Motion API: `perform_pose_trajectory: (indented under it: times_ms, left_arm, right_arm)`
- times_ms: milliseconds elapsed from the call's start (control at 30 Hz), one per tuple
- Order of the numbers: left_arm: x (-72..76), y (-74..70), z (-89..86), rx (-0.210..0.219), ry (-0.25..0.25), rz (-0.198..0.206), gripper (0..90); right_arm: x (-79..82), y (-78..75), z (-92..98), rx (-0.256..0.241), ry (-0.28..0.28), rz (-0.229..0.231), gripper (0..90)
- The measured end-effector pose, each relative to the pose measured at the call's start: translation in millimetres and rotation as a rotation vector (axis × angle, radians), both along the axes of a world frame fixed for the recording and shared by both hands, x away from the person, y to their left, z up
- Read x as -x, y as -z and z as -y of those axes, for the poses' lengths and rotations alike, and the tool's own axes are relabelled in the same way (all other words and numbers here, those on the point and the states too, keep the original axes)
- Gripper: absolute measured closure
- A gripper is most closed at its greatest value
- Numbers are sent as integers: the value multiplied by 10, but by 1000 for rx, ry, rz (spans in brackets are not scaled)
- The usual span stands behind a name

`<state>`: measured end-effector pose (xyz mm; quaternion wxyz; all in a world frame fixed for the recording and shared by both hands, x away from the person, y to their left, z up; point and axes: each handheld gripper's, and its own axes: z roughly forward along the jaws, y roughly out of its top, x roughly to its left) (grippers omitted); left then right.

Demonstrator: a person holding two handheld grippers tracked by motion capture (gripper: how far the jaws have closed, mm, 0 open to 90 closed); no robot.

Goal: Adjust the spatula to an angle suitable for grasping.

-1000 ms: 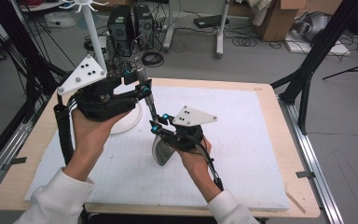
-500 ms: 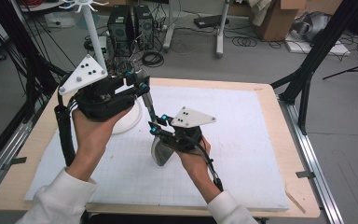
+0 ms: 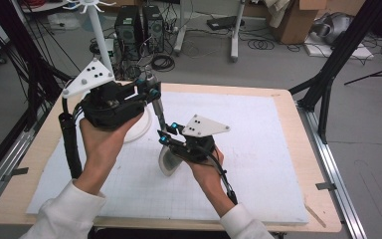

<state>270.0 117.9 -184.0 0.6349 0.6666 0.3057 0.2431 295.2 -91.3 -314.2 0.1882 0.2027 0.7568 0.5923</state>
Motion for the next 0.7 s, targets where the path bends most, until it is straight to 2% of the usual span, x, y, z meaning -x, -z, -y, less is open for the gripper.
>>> perform_pose_trajectory:
  times_ms: [200,333,367,400,500,533,567,600,700]
  left_arm:
    - [9,-2,10,-9,12,6,753]
    - [2,-7,3,-14,31,5,753]
    - [0,-9,2,-18,35,4,754]
    - [-2,-8,1,-22,39,2,754]
    - [-4,-2,0,-29,52,0,754]
    - [-5,-2,0,-33,59,2,753]
    - [-6,-1,-2,-35,64,3,753]
    - [-7,-1,-5,-36,68,3,753]
    - [-15,-2,-24,-39,86,7,753]
  right_arm:
    - [5,3,4,-4,-9,0,744]
    - [-5,2,13,-7,-34,-6,732]
    - [-5,3,14,-12,-42,-6,709]
    - [-10,-5,23,-39,-68,-10,634]
    - [-13,-14,33,-56,-90,-19,604]
    - [-16,-15,40,-51,-94,-17,583]
    - [-29,-12,47,-51,-107,-29,525]
    - [-29,-12,47,-51,-107,-29,525]
    - [-36,-11,60,-57,-118,-46,422]
